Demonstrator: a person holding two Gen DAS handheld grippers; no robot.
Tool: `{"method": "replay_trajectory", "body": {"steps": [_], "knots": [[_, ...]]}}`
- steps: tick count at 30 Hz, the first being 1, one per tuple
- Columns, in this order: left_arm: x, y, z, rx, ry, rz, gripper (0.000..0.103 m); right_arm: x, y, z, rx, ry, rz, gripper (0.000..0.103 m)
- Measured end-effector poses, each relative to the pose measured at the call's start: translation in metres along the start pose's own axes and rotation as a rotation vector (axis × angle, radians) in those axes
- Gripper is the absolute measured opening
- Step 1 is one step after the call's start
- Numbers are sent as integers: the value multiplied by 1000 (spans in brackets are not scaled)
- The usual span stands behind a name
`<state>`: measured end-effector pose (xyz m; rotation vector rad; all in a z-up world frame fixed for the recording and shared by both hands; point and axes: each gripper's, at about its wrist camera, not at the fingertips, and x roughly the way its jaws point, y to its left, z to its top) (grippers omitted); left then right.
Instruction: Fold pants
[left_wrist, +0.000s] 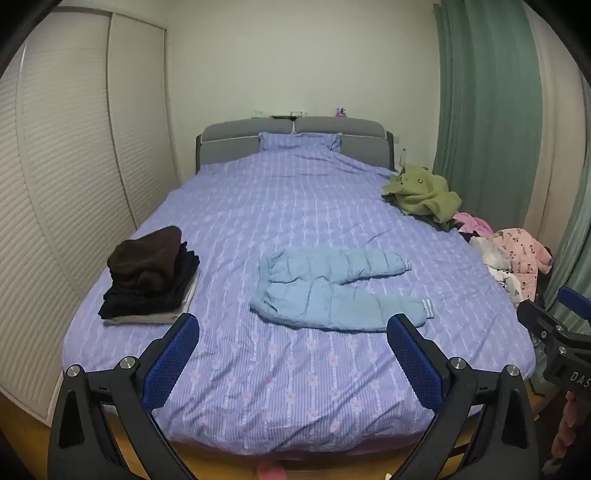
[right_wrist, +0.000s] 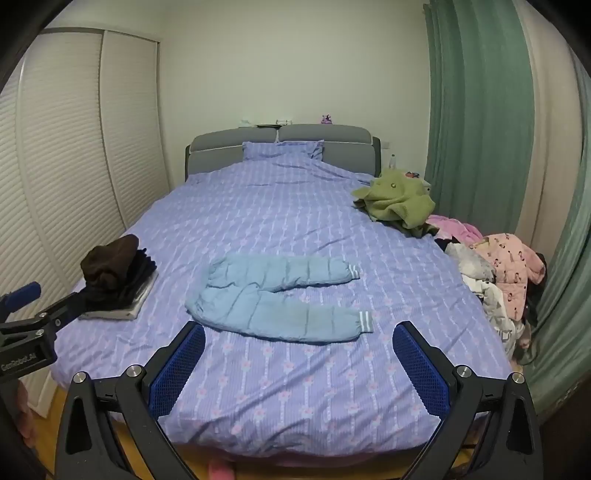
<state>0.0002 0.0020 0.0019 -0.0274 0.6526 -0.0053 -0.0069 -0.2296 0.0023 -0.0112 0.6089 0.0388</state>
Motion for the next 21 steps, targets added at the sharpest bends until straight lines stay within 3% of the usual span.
{"method": "replay_trajectory", "body": {"steps": [6,8,21], "knots": [[7,20,5,-5,0,-38,103,-1,-3,2,3,6,8,103],[-12,-12,-2,30,-53,20,103,-1,-4,3,1,7,10,103],[-21,-9,3,30,-101,35,103,-11,-7,9,0,-14,11,103]]}}
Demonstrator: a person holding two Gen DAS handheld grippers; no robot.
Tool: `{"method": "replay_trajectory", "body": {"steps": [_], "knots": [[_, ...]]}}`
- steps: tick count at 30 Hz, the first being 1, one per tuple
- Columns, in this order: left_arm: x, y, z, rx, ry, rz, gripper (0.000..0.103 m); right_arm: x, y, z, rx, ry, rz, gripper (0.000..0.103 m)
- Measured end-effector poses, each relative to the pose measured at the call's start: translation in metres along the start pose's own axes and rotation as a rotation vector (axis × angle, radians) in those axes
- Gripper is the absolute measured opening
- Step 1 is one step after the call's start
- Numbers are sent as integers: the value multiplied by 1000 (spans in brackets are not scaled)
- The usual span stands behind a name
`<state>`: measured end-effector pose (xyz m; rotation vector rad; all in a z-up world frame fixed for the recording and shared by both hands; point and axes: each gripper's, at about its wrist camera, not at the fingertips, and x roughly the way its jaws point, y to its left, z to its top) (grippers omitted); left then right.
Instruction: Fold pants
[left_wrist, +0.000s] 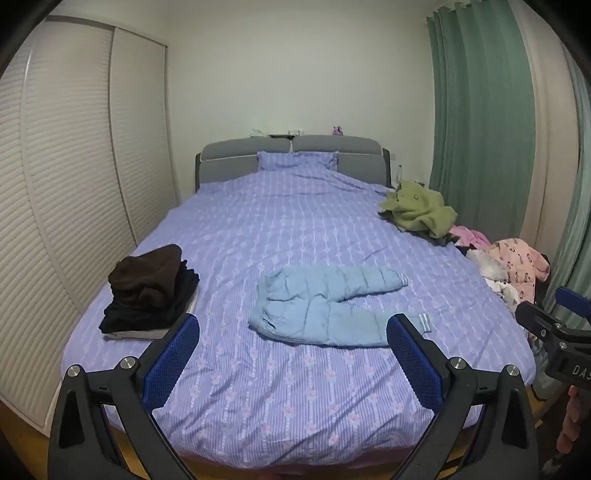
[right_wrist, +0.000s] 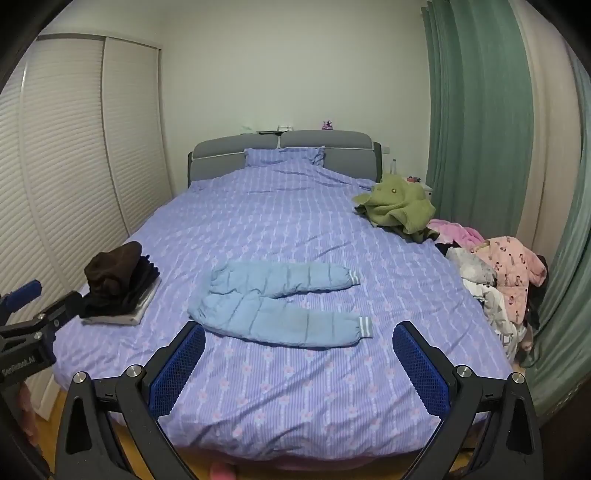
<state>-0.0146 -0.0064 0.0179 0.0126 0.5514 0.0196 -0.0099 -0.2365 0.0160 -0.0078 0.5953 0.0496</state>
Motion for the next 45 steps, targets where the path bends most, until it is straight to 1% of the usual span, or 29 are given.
{"method": "replay_trajectory", "body": {"steps": [9,45], "knots": [[-5,-2,7,3,-15,-7,103,-3,5,4,2,-16,2,103],[-7,3,3,-1,-19,-1,103,-8,2,1,9,-19,2,103]]}}
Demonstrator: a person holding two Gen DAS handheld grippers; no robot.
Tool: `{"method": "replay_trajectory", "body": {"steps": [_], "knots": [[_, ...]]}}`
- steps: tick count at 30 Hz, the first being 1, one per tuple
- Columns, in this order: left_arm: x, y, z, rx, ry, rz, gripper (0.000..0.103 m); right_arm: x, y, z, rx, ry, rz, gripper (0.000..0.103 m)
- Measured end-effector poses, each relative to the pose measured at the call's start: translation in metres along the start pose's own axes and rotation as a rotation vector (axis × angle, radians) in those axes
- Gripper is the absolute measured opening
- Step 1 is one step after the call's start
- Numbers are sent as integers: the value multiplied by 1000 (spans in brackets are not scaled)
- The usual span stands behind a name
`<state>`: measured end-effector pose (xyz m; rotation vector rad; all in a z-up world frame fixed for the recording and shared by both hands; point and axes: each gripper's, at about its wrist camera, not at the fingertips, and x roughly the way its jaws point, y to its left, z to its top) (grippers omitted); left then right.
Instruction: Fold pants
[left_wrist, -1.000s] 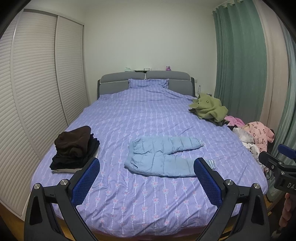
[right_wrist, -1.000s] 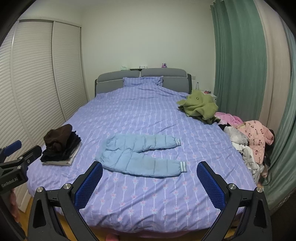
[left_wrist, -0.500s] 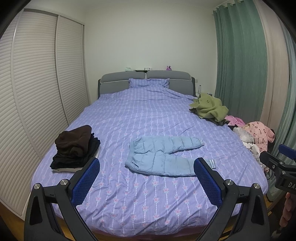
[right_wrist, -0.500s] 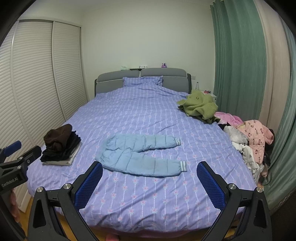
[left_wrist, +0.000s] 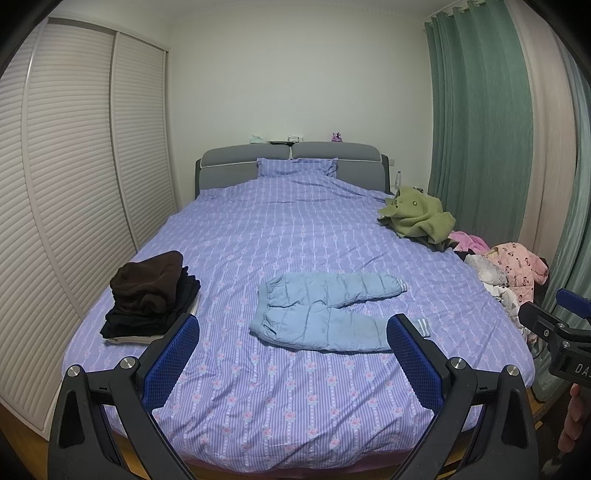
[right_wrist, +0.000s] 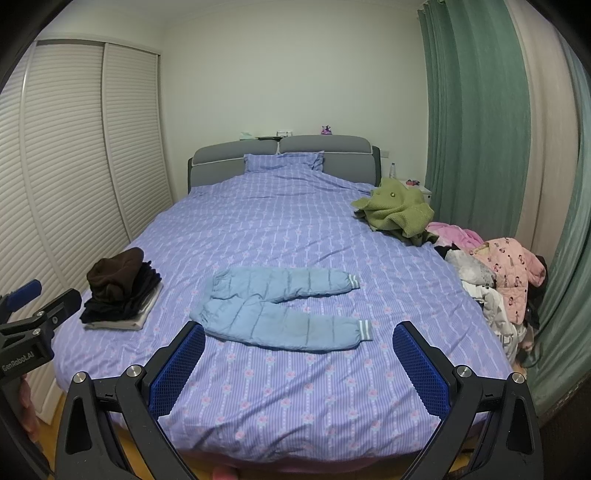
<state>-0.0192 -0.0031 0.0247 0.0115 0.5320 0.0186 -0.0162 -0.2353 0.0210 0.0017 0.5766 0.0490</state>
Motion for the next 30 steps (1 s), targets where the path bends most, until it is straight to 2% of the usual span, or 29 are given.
{"method": "replay_trajectory", "body": {"steps": [19,30], "knots": [[2,-1,-1,-3,7,2,103,4,-1,0,2,13,1,103],[26,-1,-2,-8,46,16,103,27,-5,-6,12,52,9,103]]}}
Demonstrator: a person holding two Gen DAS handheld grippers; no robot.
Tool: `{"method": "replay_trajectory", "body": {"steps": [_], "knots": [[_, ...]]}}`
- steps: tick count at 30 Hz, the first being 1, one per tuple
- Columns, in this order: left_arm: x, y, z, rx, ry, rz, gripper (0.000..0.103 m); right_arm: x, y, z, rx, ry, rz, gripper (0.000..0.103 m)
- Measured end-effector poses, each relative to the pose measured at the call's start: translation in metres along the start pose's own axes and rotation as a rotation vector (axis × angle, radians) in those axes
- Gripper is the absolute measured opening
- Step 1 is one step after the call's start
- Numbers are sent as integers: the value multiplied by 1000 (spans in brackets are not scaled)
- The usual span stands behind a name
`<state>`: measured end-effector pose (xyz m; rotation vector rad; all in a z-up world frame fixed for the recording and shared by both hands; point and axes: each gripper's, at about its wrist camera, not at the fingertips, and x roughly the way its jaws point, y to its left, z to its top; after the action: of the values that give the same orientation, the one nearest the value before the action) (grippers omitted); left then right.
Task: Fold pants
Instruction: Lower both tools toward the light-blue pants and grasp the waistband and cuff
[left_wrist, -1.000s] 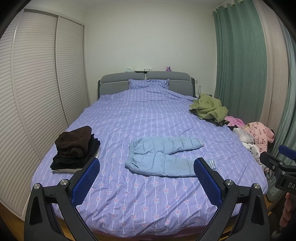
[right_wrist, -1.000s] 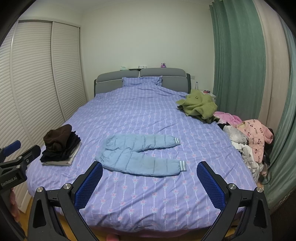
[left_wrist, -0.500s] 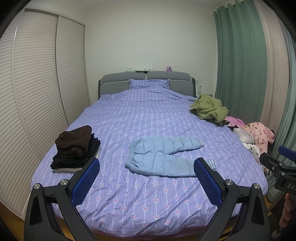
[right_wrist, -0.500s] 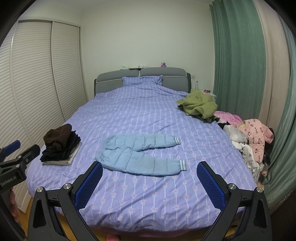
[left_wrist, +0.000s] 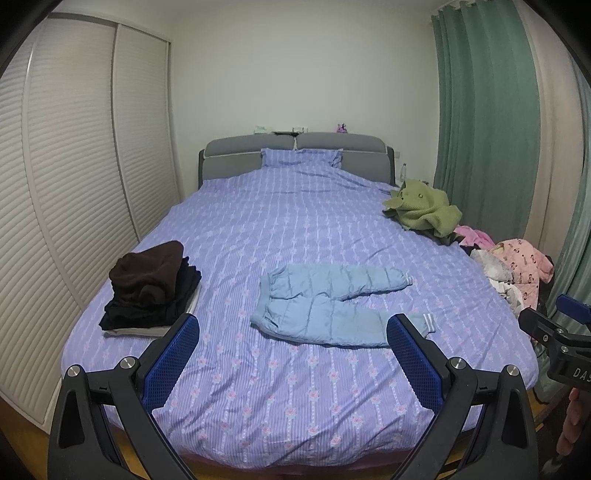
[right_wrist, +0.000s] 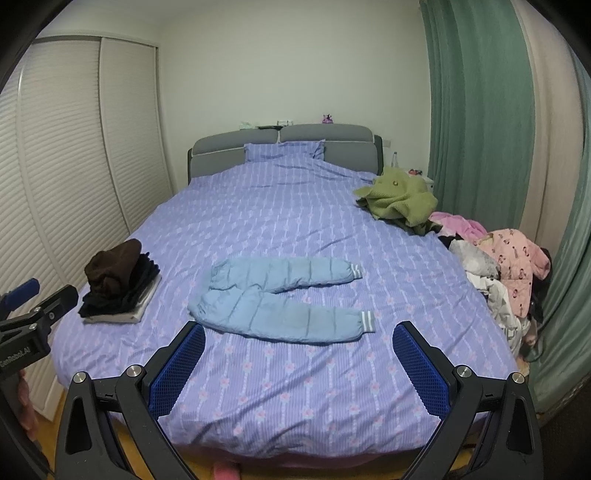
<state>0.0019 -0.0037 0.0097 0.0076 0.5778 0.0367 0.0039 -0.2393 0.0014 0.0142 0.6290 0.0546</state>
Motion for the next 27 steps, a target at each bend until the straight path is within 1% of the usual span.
{"method": "replay_trajectory", "body": {"steps": [2,6,10,12,17,21,23,27], "knots": [[9,2,-4,-1,15,13,103,8,-1,-2,6,11,4,103],[33,13,-7,-7,56,25,103,38,2,-5,27,64,16,103],[68,27,-7,4,85,40,103,76,10,-8,50,118,22,103],[94,35,-6,11,108,39,103,102,16,-7,59,153,13,103],[161,52,4,6,188,-6,103,159,26,-1,102,230,-10,103],[219,58,9,-1,288,-64,103,202,25,-2,177,293,-46,103],[246,58,6,-4,335,-93,103,225,23,-5,223,324,-62,103],[295,54,-4,-28,426,-114,103,269,11,-18,302,403,-86,103]]}}
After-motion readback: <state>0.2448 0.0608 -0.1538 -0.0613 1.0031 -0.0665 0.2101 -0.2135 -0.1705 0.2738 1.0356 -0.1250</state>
